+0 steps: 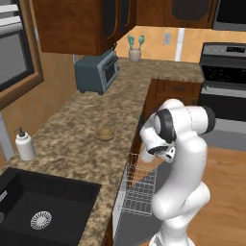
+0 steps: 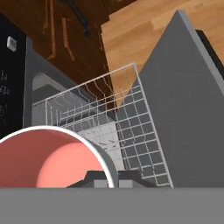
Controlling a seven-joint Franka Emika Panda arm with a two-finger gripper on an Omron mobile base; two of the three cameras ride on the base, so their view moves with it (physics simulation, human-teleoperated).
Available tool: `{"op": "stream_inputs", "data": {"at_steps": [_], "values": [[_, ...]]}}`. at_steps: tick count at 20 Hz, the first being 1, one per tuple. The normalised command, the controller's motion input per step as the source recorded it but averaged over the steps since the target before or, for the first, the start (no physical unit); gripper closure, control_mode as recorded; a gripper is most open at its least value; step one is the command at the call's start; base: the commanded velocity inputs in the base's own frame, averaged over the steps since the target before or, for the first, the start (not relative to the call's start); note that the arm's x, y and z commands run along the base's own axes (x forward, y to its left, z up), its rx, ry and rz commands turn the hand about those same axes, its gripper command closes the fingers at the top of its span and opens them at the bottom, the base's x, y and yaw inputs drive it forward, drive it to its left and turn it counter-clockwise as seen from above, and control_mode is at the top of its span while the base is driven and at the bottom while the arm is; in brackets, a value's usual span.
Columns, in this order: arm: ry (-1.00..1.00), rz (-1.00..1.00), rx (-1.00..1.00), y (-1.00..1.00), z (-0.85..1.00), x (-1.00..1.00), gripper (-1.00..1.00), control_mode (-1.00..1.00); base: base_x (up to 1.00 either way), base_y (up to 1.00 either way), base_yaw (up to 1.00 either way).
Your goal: Pick up the cup and bowl from the counter, place them in the dishwasher, and close the dishwasher door.
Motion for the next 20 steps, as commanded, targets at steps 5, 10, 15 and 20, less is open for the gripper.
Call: {"op": "stream_inputs", "data": {"at_steps": [5, 10, 15, 20], "values": [[0.03, 0.0, 0.02, 0.0, -0.86, 0.09, 1.0, -1.0, 0.0, 0.0, 0.0], [0.0, 0.0, 0.09, 0.0, -0.77, 0.08, 1.0, -1.0, 0.0, 0.0, 0.0], [0.0, 0.0, 0.09, 0.0, -0.67, 0.15, 1.0, -1.0, 0.0, 0.0, 0.0], [0.0, 0.0, 0.02, 0.0, -0.35, 0.05, -1.0, -1.0, 0.0, 0.0, 0.0]]}}
